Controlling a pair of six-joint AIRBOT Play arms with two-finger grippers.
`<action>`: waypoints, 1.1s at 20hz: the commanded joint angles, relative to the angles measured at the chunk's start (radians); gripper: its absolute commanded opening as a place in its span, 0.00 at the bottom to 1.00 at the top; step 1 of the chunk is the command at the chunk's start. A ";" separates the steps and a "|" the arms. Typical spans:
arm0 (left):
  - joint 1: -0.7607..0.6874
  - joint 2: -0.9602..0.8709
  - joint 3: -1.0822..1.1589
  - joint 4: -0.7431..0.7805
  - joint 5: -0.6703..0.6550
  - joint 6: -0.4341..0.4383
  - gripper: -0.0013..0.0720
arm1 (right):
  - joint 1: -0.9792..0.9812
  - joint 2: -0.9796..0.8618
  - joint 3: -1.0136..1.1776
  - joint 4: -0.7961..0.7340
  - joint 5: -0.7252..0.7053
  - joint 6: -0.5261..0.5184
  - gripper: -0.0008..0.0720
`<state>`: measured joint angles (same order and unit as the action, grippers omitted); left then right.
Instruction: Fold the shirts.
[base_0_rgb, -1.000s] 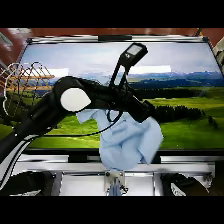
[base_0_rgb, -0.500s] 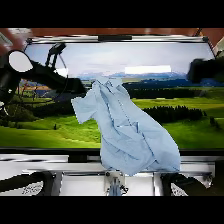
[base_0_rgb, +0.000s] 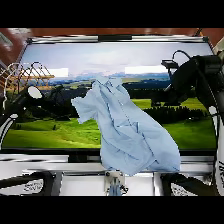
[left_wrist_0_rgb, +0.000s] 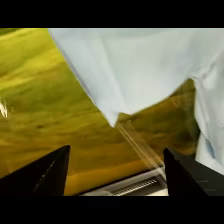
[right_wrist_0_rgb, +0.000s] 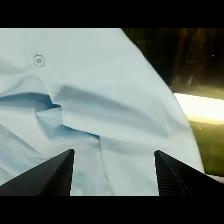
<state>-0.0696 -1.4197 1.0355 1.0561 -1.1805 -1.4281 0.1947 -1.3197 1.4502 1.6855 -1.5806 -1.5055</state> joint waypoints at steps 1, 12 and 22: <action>0.005 -0.060 -0.044 -0.090 0.090 0.043 1.00 | 0.000 -0.025 -0.019 0.052 0.002 -0.010 0.86; -0.066 -0.145 -0.041 -0.212 0.264 0.063 0.23 | -0.014 -0.024 -0.071 0.064 -0.072 -0.024 0.86; -0.065 0.087 0.039 -0.211 0.246 0.217 0.06 | -0.100 0.316 -0.834 0.215 0.083 0.027 0.96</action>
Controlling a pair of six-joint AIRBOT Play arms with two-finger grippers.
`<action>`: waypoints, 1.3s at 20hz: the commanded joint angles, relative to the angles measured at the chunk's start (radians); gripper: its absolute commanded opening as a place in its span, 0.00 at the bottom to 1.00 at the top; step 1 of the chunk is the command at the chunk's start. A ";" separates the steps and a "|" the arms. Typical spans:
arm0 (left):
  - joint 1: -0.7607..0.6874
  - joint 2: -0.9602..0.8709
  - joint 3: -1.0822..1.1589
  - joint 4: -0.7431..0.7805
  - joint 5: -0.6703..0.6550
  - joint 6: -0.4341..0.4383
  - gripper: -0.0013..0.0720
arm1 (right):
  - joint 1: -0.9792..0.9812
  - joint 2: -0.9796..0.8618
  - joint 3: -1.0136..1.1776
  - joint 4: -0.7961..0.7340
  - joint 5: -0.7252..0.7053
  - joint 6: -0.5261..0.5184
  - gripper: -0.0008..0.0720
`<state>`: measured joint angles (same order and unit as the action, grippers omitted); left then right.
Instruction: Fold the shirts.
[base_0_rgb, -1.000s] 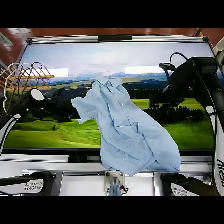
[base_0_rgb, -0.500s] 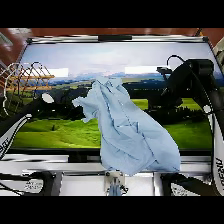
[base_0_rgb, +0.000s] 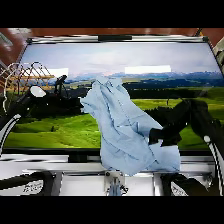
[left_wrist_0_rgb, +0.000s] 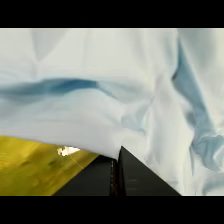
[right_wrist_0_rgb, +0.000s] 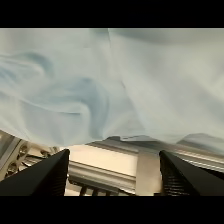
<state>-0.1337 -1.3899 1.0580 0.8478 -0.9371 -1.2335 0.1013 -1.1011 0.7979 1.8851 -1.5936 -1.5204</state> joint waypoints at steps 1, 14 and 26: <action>0.000 0.072 0.017 -0.003 0.003 0.022 0.06 | -0.006 0.105 -0.216 -0.010 0.124 0.050 0.96; 0.000 0.141 0.060 -0.003 0.005 0.031 0.06 | 0.170 -0.116 -0.196 -0.067 0.388 0.108 0.07; 0.000 0.313 0.889 -0.003 0.083 0.148 0.05 | 0.170 0.209 0.838 -0.433 0.360 -0.055 0.07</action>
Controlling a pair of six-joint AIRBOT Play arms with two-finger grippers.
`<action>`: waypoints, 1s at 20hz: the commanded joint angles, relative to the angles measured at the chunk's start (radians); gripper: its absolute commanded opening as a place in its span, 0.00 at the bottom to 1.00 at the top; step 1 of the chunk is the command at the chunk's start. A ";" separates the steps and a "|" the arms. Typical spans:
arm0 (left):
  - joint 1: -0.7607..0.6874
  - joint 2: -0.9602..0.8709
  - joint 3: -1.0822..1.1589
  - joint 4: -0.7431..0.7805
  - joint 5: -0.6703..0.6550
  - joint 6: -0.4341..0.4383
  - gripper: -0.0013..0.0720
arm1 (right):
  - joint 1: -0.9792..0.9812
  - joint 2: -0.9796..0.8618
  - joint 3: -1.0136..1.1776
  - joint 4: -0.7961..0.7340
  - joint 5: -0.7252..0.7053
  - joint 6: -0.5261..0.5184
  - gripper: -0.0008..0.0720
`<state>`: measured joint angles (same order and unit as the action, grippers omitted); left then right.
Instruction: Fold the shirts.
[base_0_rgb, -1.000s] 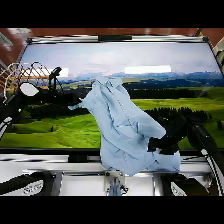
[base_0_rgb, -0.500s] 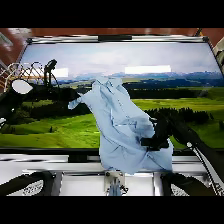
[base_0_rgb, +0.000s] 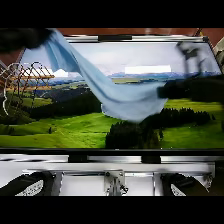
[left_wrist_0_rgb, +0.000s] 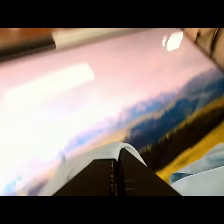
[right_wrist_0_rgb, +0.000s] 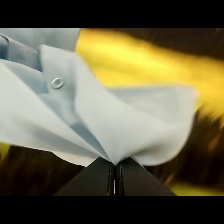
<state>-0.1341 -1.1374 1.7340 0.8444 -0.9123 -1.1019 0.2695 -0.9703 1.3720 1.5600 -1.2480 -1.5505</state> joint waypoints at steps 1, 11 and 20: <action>0.001 0.089 0.275 0.002 0.093 0.017 0.05 | 0.002 0.097 0.332 -0.103 0.014 -0.025 0.07; 0.006 0.263 0.303 0.354 0.103 -0.097 0.06 | 0.002 0.123 0.429 0.004 -0.483 0.083 0.07; -0.027 0.204 -0.386 0.323 -0.024 -0.097 0.05 | 0.002 0.078 -0.305 -0.050 -0.245 0.129 0.07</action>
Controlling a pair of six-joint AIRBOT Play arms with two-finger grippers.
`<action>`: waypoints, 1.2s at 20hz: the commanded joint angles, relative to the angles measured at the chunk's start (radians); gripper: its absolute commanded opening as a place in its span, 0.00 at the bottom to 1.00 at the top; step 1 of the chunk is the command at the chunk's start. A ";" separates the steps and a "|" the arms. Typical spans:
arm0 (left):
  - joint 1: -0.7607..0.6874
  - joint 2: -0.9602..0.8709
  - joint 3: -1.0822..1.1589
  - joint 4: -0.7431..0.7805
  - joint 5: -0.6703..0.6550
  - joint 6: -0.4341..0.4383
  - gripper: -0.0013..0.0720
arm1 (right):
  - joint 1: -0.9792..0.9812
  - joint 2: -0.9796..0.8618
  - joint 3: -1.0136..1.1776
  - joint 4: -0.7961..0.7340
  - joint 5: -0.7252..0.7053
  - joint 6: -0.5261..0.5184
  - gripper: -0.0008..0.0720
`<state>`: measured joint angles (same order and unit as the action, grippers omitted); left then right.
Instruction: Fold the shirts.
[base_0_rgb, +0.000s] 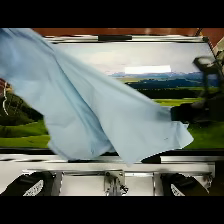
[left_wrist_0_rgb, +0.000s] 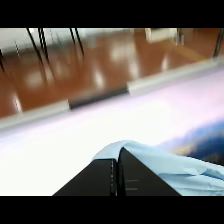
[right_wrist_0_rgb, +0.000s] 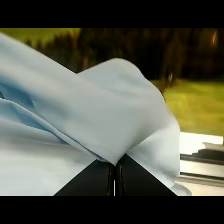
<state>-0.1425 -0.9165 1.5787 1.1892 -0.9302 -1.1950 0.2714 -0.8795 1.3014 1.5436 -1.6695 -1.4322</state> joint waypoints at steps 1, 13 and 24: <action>-0.035 -0.028 -0.308 -0.044 0.024 -0.004 0.06 | 0.000 -0.034 -0.286 -0.048 0.261 0.010 0.07; -0.091 -0.275 -0.471 -0.060 0.208 -0.171 0.98 | -0.002 -0.282 -0.266 -0.230 0.608 0.185 0.76; 0.256 -0.275 -0.624 -0.067 -0.438 -0.238 0.93 | -0.541 -0.134 -0.254 0.386 0.134 -0.209 0.76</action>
<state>0.0826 -1.1904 1.0756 1.1458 -1.3067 -1.4380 -0.1291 -1.0286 1.1057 1.6535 -1.4425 -1.5616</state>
